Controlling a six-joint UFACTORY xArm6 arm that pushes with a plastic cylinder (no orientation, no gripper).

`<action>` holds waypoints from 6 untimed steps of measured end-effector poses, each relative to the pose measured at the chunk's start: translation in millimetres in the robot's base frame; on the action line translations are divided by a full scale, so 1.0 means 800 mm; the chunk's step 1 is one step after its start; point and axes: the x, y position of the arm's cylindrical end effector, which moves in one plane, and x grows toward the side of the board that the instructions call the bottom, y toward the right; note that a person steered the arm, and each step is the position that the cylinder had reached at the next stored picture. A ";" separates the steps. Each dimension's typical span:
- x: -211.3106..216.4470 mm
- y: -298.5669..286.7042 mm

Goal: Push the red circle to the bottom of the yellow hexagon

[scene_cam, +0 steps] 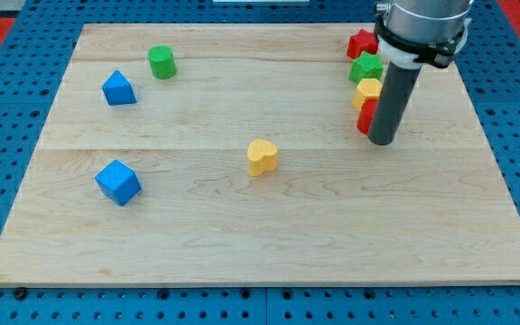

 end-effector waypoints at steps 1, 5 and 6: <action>0.028 0.049; -0.052 0.056; -0.043 0.043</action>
